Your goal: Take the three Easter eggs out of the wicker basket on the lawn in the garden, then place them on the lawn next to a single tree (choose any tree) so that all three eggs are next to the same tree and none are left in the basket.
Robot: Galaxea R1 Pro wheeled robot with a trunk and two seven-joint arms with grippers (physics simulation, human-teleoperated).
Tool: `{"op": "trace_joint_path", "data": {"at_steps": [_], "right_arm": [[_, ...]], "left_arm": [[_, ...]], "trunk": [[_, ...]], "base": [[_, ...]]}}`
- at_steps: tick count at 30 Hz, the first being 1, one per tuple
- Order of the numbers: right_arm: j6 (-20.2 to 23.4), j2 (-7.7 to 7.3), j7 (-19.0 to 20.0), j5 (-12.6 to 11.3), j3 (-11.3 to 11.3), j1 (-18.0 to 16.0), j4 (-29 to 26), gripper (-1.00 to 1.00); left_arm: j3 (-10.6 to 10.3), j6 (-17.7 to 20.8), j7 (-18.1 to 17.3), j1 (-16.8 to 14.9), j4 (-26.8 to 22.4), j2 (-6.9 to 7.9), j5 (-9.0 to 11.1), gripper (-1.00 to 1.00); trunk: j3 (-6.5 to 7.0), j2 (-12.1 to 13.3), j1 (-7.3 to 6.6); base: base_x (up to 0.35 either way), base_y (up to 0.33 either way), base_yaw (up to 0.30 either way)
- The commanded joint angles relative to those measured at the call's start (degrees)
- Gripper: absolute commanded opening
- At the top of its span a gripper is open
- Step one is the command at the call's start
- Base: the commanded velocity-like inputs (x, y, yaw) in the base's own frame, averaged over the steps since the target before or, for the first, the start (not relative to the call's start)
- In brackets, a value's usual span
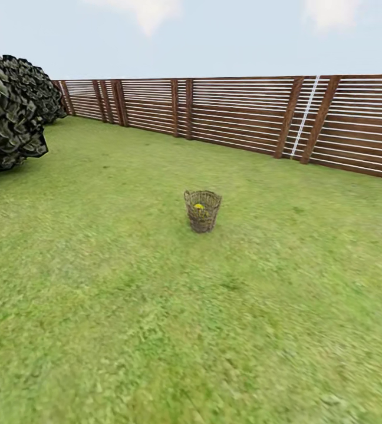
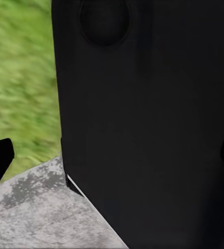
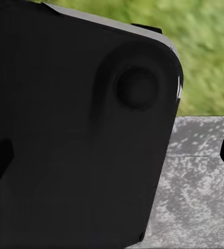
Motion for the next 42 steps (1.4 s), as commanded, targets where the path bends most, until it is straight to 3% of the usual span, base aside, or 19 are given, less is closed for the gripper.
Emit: {"op": "trace_joint_path", "data": {"at_steps": [1, 17, 42], "right_arm": [[-0.17, -0.01, -0.01, 0.14, 0.15, -0.04, 0.04, 1.0], [-0.17, 0.02, -0.01, 0.11, 0.15, -0.05, -0.01, 1.0], [-0.11, 0.08, -0.01, 0.17, 0.15, -0.05, 0.12, 1.0]], "left_arm": [[0.03, -0.08, 0.02, -0.01, 0.0, -0.01, 0.08, 1.0], [0.03, -0.08, 0.02, -0.01, 0.0, -0.01, 0.08, 1.0], [0.03, -0.08, 0.04, -0.01, 0.0, -0.01, 0.08, 1.0]], "trunk": [[-0.05, -0.02, 0.03], [-0.05, -0.02, 0.03], [-0.05, -0.02, 0.03]], "base": [[0.315, 0.21, -0.257], [0.309, 0.215, -0.24], [0.294, 0.224, -0.006]]}}
